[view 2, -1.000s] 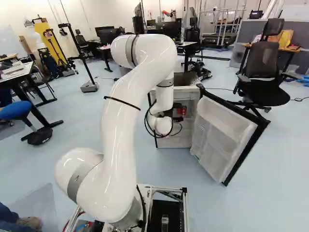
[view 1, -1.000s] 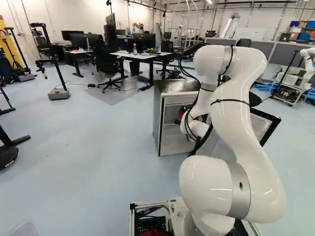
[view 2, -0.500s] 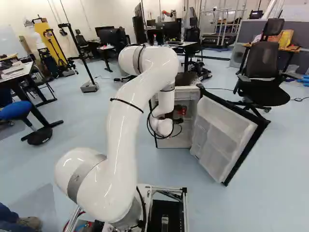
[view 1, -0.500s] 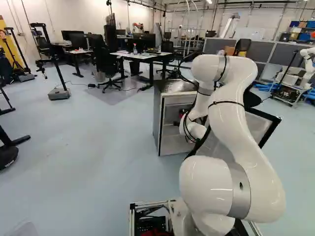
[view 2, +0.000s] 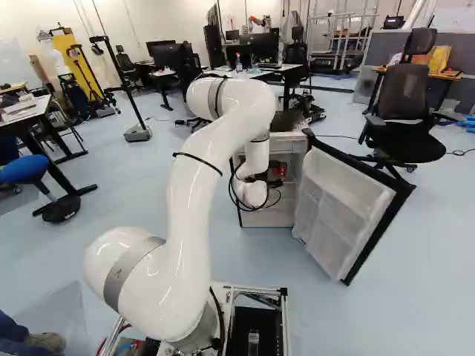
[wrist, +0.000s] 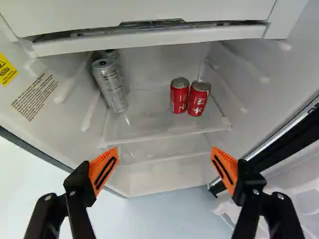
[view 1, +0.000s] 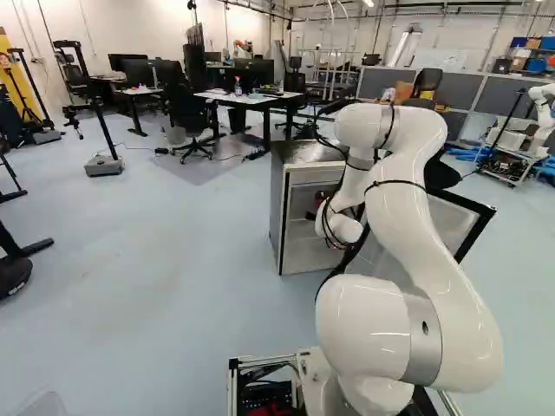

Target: Grab a drink from the fridge

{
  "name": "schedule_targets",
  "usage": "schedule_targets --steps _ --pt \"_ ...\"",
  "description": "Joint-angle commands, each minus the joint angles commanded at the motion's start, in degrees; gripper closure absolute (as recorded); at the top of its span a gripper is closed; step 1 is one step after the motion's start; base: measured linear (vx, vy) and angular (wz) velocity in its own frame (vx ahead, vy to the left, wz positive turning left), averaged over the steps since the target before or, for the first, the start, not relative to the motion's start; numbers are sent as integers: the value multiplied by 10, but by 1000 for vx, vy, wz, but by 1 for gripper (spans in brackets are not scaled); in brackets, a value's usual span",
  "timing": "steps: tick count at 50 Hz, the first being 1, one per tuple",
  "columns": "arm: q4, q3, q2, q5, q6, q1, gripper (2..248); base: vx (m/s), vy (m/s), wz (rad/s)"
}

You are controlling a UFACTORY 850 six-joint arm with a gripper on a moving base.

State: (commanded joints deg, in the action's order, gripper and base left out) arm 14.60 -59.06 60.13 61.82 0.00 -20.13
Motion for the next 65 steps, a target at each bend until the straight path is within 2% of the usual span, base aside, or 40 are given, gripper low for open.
schedule_targets --steps 65 --pt "0 -161 89 -64 0 -15 3 0 0 0"
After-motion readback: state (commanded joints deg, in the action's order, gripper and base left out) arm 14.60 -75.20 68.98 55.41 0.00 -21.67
